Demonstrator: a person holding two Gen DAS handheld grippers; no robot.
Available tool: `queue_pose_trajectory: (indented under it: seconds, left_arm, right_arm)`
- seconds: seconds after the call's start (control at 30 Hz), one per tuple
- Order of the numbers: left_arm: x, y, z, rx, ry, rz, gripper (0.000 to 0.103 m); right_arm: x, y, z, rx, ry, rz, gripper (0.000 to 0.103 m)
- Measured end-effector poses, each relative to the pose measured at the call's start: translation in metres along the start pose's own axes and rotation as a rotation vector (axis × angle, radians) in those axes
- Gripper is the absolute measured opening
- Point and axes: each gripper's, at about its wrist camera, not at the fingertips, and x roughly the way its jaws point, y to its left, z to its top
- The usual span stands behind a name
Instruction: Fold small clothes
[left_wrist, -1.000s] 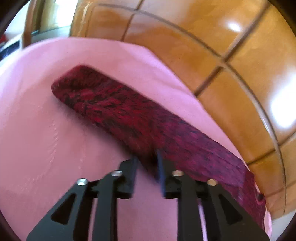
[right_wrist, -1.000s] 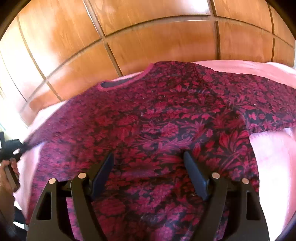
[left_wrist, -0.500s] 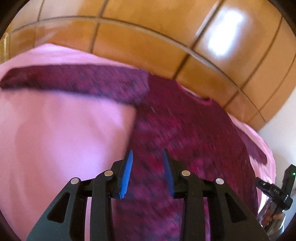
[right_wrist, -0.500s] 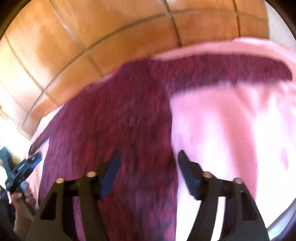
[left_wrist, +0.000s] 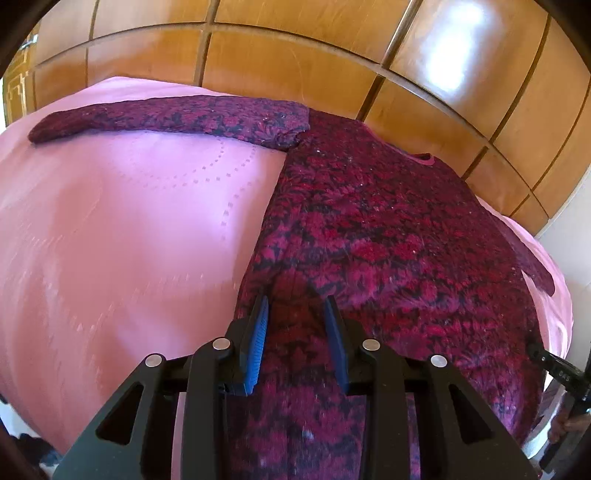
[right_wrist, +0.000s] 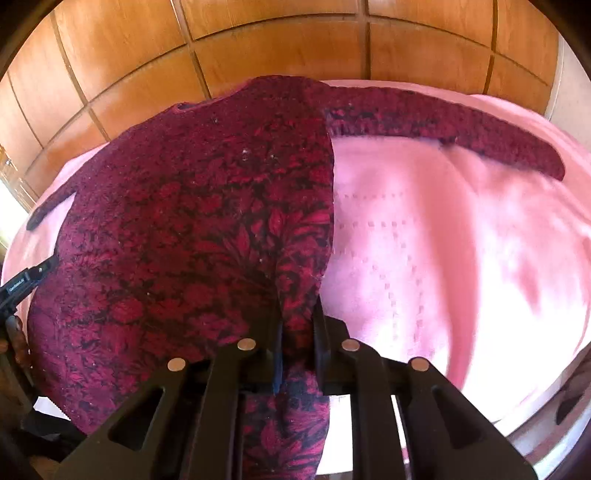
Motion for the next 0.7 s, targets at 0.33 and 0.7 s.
queue_pose_trajectory:
  seconds: [0.33, 0.7]
  left_arm:
    - [-0.017, -0.049, 0.03, 0.139, -0.154, -0.006, 0.062]
    - [0.046, -0.06, 0.021, 0.123, -0.034, -0.059, 0.062]
  right_arm:
    - [-0.024, -0.124, 0.047, 0.443, -0.181, 0.13, 0.05]
    - [0.044, -0.299, 0.106, 1.032, -0.306, 0.075, 0.047]
